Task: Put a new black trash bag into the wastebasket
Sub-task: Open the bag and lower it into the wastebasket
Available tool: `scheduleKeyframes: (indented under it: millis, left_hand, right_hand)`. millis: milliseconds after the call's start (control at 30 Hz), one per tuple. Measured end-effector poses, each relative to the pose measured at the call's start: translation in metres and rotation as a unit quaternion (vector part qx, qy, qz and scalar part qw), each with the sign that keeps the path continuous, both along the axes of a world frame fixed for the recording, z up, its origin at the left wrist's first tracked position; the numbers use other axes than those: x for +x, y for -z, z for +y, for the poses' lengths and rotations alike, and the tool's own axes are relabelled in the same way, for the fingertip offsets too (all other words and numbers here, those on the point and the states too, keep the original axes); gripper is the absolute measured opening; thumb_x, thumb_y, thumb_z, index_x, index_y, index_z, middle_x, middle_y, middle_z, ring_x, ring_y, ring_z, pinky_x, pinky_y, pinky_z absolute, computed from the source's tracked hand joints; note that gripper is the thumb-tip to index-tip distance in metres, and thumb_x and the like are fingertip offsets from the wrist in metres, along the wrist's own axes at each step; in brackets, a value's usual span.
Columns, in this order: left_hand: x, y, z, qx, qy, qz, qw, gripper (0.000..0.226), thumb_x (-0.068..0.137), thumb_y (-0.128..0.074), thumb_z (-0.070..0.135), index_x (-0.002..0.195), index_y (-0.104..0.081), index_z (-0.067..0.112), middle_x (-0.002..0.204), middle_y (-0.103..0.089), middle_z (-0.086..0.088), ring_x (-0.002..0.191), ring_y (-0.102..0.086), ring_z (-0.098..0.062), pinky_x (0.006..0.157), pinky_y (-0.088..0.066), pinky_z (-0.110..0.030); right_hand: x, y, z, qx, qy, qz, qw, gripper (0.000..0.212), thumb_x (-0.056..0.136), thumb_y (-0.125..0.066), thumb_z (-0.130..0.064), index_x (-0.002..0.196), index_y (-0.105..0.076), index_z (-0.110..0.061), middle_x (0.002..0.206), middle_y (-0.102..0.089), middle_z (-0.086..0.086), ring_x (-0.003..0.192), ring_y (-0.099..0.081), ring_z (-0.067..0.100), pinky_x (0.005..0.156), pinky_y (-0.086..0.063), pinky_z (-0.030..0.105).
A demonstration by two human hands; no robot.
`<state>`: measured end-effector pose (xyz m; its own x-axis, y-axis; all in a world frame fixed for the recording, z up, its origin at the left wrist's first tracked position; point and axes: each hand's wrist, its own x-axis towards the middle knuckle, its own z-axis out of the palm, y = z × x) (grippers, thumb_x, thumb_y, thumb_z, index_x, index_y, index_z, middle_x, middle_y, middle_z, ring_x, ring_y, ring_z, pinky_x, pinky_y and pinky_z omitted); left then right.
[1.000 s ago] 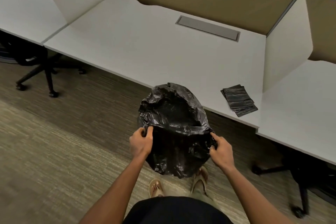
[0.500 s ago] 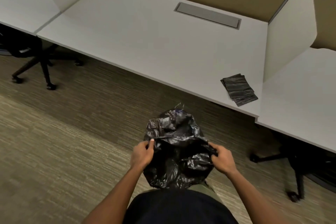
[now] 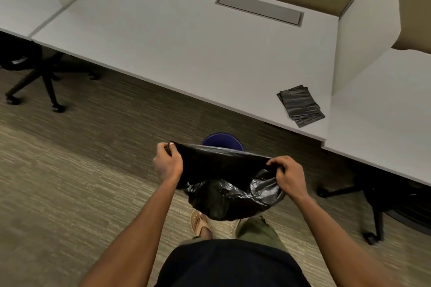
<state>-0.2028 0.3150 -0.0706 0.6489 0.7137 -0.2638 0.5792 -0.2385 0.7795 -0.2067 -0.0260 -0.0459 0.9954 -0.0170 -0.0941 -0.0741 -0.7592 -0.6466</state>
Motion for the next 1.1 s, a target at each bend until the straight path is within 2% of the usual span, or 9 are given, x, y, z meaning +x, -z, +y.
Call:
scheduleKeyframes:
  millis: [67, 133, 233, 333, 500, 600, 800, 900, 1100]
  left_hand:
    - [-0.002, -0.001, -0.005, 0.029, 0.019, -0.024, 0.999, 0.019, 0.103, -0.054, 0.031, 0.112, -0.051, 0.015, 0.090, -0.065, -0.007, 0.082, -0.067, -0.032, 0.071, -0.046, -0.035]
    - [-0.005, 0.001, -0.012, 0.076, 0.052, -0.045, 0.995, 0.016, 0.102, -0.055, 0.027, 0.110, -0.045, 0.017, 0.084, -0.063, -0.006, 0.069, -0.059, -0.026, 0.065, -0.042, -0.034]
    - [-0.006, 0.003, -0.021, 0.125, 0.125, -0.056, 0.983, 0.013, 0.101, -0.053, 0.019, 0.099, -0.041, 0.024, 0.075, -0.061, -0.001, 0.063, -0.054, -0.021, 0.061, -0.038, -0.033]
    - [-0.004, 0.009, -0.028, 0.166, 0.209, -0.057, 0.962, 0.014, 0.094, -0.048, 0.013, 0.093, -0.044, 0.027, 0.074, -0.057, 0.005, 0.063, -0.053, -0.020, 0.058, -0.040, -0.036]
    - [0.008, 0.028, -0.039, 0.215, 0.303, -0.062, 0.926, 0.021, 0.089, -0.049, 0.016, 0.091, -0.065, 0.029, 0.108, -0.066, 0.006, 0.080, -0.068, -0.022, 0.066, -0.058, -0.040]
    - [0.021, 0.042, -0.047, 0.241, 0.337, -0.035, 0.909, 0.030, 0.097, -0.047, 0.023, 0.116, -0.070, 0.026, 0.123, -0.062, 0.007, 0.085, -0.071, -0.022, 0.069, -0.061, -0.040]
    - [0.039, 0.075, -0.065, 0.240, 0.307, 0.026, 0.920, 0.051, 0.100, -0.037, 0.035, 0.144, -0.055, 0.017, 0.132, -0.059, -0.004, 0.089, -0.071, -0.033, 0.073, -0.060, -0.047]
    - [0.045, 0.096, -0.071, 0.235, 0.265, 0.032, 0.934, 0.052, 0.102, -0.037, 0.035, 0.146, -0.054, 0.014, 0.128, -0.059, -0.005, 0.086, -0.070, -0.034, 0.069, -0.059, -0.048]
    - [0.065, 0.135, -0.069, 0.221, 0.221, 0.024, 0.949, 0.047, 0.105, -0.042, 0.033, 0.147, -0.053, 0.015, 0.122, -0.060, -0.003, 0.083, -0.069, -0.029, 0.066, -0.052, -0.038]
  right_hand:
    - [0.006, 0.003, -0.005, -0.010, 0.009, 0.015, 1.000, 0.042, 0.086, -0.056, 0.008, 0.113, -0.078, -0.016, 0.111, -0.074, 0.005, 0.102, -0.068, 0.021, 0.092, -0.050, 0.031]
    - [0.013, 0.006, -0.006, -0.015, 0.009, 0.030, 0.999, 0.046, 0.090, -0.055, 0.005, 0.129, -0.071, -0.013, 0.116, -0.072, 0.008, 0.107, -0.066, 0.025, 0.095, -0.048, 0.033]
    - [0.026, 0.011, -0.005, -0.020, 0.021, 0.055, 0.998, 0.051, 0.094, -0.051, 0.001, 0.142, -0.060, -0.015, 0.117, -0.067, 0.006, 0.109, -0.062, 0.024, 0.093, -0.041, 0.027]
    - [0.043, 0.017, -0.002, -0.017, 0.035, 0.061, 0.997, 0.055, 0.096, -0.049, -0.002, 0.147, -0.053, -0.020, 0.109, -0.060, 0.001, 0.099, -0.058, 0.021, 0.086, -0.039, 0.027]
    - [0.063, 0.037, -0.008, -0.017, 0.060, 0.048, 0.997, 0.059, 0.097, -0.050, -0.007, 0.154, -0.045, -0.021, 0.119, -0.061, 0.006, 0.102, -0.059, 0.021, 0.087, -0.042, 0.029]
    - [0.068, 0.052, -0.014, -0.013, 0.071, 0.029, 0.997, 0.061, 0.097, -0.055, -0.011, 0.156, -0.040, -0.021, 0.124, -0.059, 0.006, 0.104, -0.061, 0.022, 0.086, -0.042, 0.028]
    - [0.068, 0.090, -0.026, -0.091, -0.011, 0.035, 0.995, 0.081, 0.089, -0.065, -0.013, 0.161, -0.029, -0.021, 0.144, -0.049, 0.004, 0.125, -0.050, 0.023, 0.096, -0.047, 0.034]
    - [0.071, 0.112, -0.024, -0.086, -0.044, 0.043, 0.994, 0.085, 0.087, -0.065, -0.007, 0.161, -0.028, -0.021, 0.150, -0.045, 0.003, 0.128, -0.047, 0.020, 0.097, -0.040, 0.026]
    - [0.091, 0.150, -0.010, -0.066, -0.044, 0.039, 0.996, 0.091, 0.084, -0.066, -0.002, 0.162, -0.023, -0.024, 0.153, -0.044, 0.004, 0.131, -0.041, 0.017, 0.103, -0.036, 0.029]
